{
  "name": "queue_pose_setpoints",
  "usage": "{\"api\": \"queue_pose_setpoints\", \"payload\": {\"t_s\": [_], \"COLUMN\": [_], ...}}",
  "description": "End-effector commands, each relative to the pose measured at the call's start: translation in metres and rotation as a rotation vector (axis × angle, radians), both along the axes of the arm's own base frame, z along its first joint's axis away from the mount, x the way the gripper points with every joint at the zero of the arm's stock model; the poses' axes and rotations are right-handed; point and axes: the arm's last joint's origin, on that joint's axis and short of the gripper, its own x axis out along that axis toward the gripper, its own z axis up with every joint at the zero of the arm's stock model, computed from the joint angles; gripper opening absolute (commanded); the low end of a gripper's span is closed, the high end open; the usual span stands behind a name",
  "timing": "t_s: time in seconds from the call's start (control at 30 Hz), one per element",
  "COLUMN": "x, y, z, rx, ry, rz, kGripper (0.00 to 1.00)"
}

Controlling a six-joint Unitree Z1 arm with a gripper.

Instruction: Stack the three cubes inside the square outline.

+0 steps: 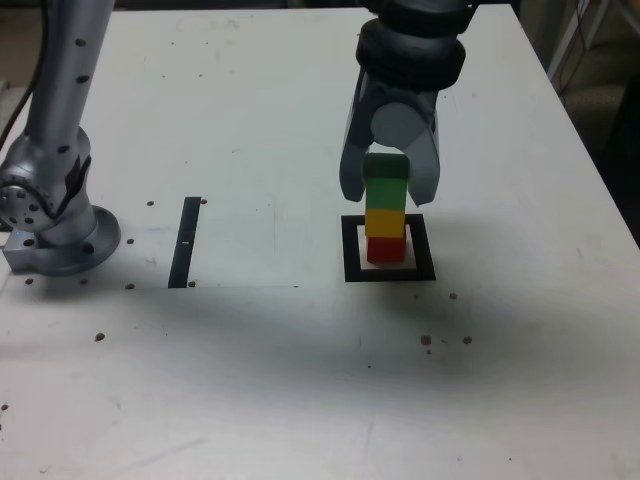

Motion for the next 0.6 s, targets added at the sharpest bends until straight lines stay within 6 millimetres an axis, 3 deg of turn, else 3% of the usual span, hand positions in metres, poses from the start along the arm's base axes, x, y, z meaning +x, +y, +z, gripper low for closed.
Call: {"api": "queue_pose_setpoints", "payload": {"t_s": [0.0, 0.27, 0.57], "x": [0.001, -0.003, -0.027], "y": [0.001, 0.002, 0.006], "z": [-0.002, 0.004, 0.032], "rx": [-0.002, 0.001, 0.035], "ry": [0.003, -0.010, -0.057], "rz": [0.002, 0.002, -0.004], "kGripper": [0.99, 1.00, 1.00]}}
